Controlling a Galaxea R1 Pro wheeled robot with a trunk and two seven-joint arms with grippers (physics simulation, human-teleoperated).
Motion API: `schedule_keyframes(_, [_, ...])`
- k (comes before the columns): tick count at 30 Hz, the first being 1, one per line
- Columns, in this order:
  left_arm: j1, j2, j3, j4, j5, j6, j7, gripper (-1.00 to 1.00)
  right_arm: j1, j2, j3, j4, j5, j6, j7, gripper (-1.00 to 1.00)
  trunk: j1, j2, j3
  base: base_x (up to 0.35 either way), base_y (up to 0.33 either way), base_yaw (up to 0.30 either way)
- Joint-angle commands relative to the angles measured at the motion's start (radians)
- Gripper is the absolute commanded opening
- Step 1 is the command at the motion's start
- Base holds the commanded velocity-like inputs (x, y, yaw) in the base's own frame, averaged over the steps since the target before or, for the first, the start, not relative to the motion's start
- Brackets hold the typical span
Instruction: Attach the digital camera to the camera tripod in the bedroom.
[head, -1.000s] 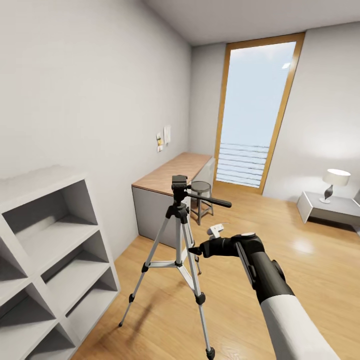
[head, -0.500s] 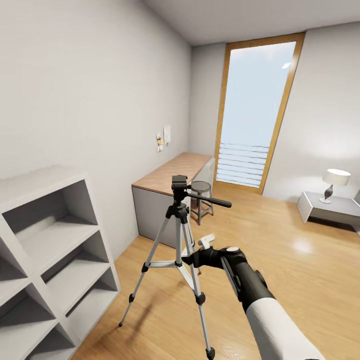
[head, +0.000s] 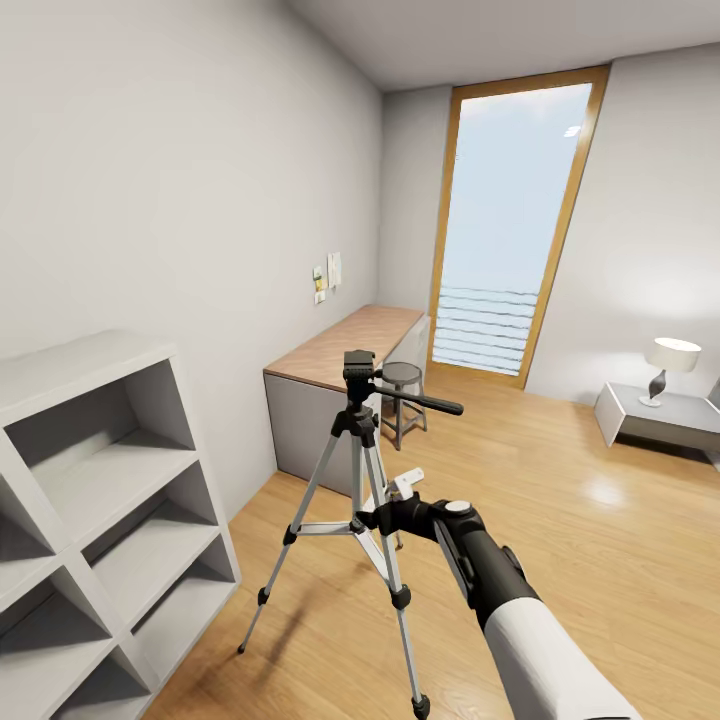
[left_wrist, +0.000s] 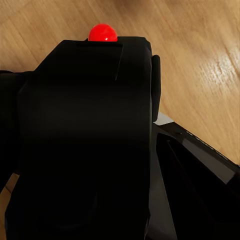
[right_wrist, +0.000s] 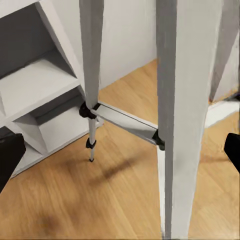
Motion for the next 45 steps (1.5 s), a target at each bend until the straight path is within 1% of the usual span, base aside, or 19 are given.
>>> schedule_keyframes(1, [-0.001,0.001,-0.008,-0.003,0.007,-0.004,0.006,-1.0,-0.002,0.0,-0.002,0.014,-0.016,-0.024,-0.06,1.0,0.001,-0.002,-0.002,0.0,0.0,0.0])
schedule_keyframes(2, [-0.001,0.001,-0.008,-0.003,0.007,-0.004,0.006,-1.0,-0.002,0.0,-0.003,0.021,-0.025,-0.03,-0.076,1.0,0.001,-0.002,-0.002,0.0,0.0,0.0])
schedule_keyframes(3, [0.0,0.001,-0.008,-0.003,0.007,-0.004,0.006,-1.0,-0.004,0.0,-0.003,0.038,-0.048,-0.044,-0.104,1.0,0.001,-0.002,-0.002,0.0,0.0,0.0])
schedule_keyframes(5, [-0.001,0.0,-0.008,-0.002,0.006,-0.004,0.006,-1.0,-0.028,-0.001,-0.003,0.118,-0.11,-0.091,-0.145,1.0,0.001,-0.002,-0.002,0.0,0.0,0.0])
schedule_keyframes(6, [-0.001,0.001,-0.008,-0.002,0.006,-0.004,0.006,-1.0,-0.046,0.0,-0.003,0.153,-0.123,-0.109,-0.152,1.0,0.001,-0.002,-0.002,0.0,0.0,0.0])
schedule_keyframes(7, [-0.001,0.001,-0.008,-0.002,0.006,-0.004,0.006,-1.0,-0.055,0.0,-0.003,0.171,-0.129,-0.117,-0.155,1.0,0.001,-0.002,-0.002,0.0,0.0,0.0])
schedule_keyframes(8, [-0.001,0.001,-0.008,-0.003,0.006,-0.005,0.006,-1.0,-0.088,0.0,-0.003,0.245,-0.141,-0.149,-0.161,1.0,0.001,-0.002,-0.002,0.0,0.0,0.0])
schedule_keyframes(11, [-0.001,0.0,-0.008,-0.003,0.006,-0.005,0.006,-1.0,-0.111,0.0,-0.003,0.306,-0.146,-0.189,-0.165,1.0,0.001,-0.002,-0.002,0.0,0.0,0.0])
schedule_keyframes(14, [-0.001,0.001,-0.008,-0.003,0.005,-0.005,0.006,-1.0,-0.119,0.0,-0.003,0.328,-0.148,-0.213,-0.166,1.0,0.001,-0.002,-0.002,0.0,0.0,0.0])
schedule_keyframes(21, [-0.001,0.001,-0.008,-0.004,0.005,-0.005,0.006,-1.0,-0.131,0.0,-0.003,0.338,-0.15,-0.228,-0.179,1.0,0.001,-0.002,-0.002,0.0,0.0,0.0])
schedule_keyframes(25, [-0.001,0.001,-0.008,-0.003,0.005,-0.005,0.006,-1.0,-0.15,0.0,-0.003,0.343,-0.151,-0.262,-0.215,1.0,0.001,-0.002,-0.002,0.0,0.0,0.0])
schedule_keyframes(28, [-0.001,0.001,-0.008,-0.003,0.005,-0.005,0.006,-1.0,-0.154,0.0,-0.003,0.344,-0.151,-0.276,-0.241,1.0,0.001,-0.002,-0.002,0.0,0.0,0.0])
schedule_keyframes(31, [-0.001,0.001,-0.008,-0.005,0.005,-0.006,0.006,-1.0,-0.156,0.0,-0.002,0.345,-0.15,-0.285,-0.259,1.0,0.001,-0.002,-0.002,0.0,0.0,0.0])
schedule_keyframes(38, [-0.001,-0.001,-0.008,-0.007,0.005,-0.007,0.006,-1.0,-0.156,0.0,0.003,0.345,-0.146,-0.287,-0.264,1.0,0.001,-0.002,-0.002,0.0,0.0,0.0])
schedule_keyframes(45, [-0.001,-0.001,-0.008,-0.007,0.005,-0.007,0.006,-1.0,-0.155,0.0,0.013,0.343,-0.138,-0.275,-0.241,1.0,0.001,-0.002,-0.002,0.0,0.0,0.0])
